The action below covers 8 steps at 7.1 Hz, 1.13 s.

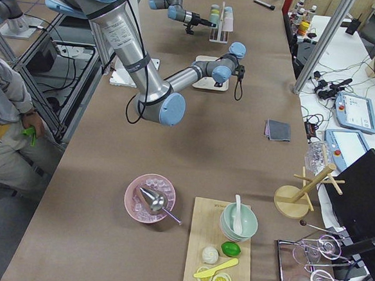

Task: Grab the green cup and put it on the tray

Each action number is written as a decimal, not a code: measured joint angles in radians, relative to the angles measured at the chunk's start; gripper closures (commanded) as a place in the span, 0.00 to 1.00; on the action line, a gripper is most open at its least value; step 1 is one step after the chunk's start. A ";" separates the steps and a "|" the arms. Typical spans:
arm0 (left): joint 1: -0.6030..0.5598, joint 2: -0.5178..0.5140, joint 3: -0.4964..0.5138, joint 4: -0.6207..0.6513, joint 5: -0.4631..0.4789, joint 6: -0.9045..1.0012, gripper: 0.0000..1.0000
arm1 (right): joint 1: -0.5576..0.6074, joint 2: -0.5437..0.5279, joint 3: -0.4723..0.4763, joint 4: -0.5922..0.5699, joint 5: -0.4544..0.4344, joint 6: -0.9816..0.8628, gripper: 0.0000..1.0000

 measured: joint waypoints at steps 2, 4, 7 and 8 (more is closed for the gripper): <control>-0.002 0.014 -0.027 0.000 0.000 0.004 0.27 | 0.061 -0.039 0.038 0.001 0.007 -0.005 0.10; -0.005 0.049 -0.067 0.000 0.000 0.004 0.27 | 0.138 -0.156 0.158 0.001 0.015 -0.021 0.04; -0.005 0.097 -0.128 0.000 0.000 0.005 0.27 | 0.261 -0.372 0.348 -0.001 0.040 -0.159 0.03; -0.005 0.117 -0.154 0.000 0.000 0.006 0.27 | 0.294 -0.425 0.382 -0.003 0.043 -0.218 0.03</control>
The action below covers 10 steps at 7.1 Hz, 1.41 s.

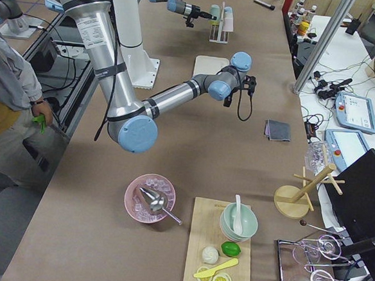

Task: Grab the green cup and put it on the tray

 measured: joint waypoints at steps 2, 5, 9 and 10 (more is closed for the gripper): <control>0.001 0.023 -0.049 -0.004 0.000 0.005 0.28 | 0.041 -0.039 0.023 -0.004 0.005 -0.037 0.02; -0.002 0.033 -0.132 -0.017 -0.015 0.007 0.30 | 0.212 -0.138 0.030 -0.001 0.068 -0.225 0.01; 0.004 -0.048 -0.060 -0.458 -0.064 -0.026 0.34 | 0.335 -0.245 -0.001 -0.009 0.052 -0.409 0.01; 0.004 -0.073 -0.028 -0.562 -0.086 -0.106 0.36 | 0.346 -0.252 -0.008 -0.009 0.046 -0.421 0.01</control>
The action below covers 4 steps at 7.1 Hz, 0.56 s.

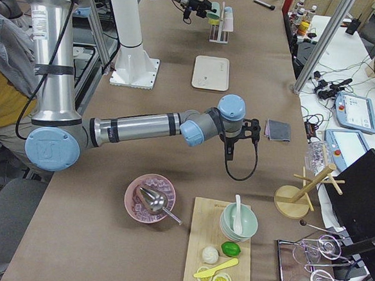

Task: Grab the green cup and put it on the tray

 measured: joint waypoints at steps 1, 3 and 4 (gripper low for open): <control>0.000 -0.020 0.026 -0.060 -0.017 -0.154 0.37 | 0.015 -0.010 -0.004 0.000 -0.003 -0.008 0.01; 0.006 -0.070 0.097 -0.117 -0.030 -0.563 0.41 | 0.062 -0.055 -0.006 0.001 -0.007 -0.054 0.01; 0.015 -0.102 0.139 -0.142 -0.033 -0.804 0.41 | 0.084 -0.081 -0.007 0.001 -0.012 -0.075 0.01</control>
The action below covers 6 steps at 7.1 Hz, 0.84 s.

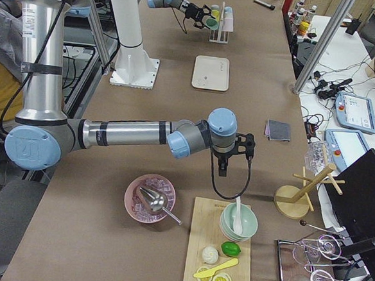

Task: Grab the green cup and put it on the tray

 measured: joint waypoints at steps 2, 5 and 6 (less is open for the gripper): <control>0.017 -0.118 0.071 -0.020 -0.001 -0.380 0.41 | 0.025 -0.046 0.003 -0.032 -0.017 -0.012 0.01; 0.017 -0.417 0.329 -0.028 0.013 -0.725 0.39 | 0.047 -0.075 0.004 -0.194 -0.041 -0.129 0.01; 0.012 -0.510 0.418 -0.045 0.022 -0.769 0.35 | 0.057 -0.076 0.003 -0.257 -0.061 -0.213 0.01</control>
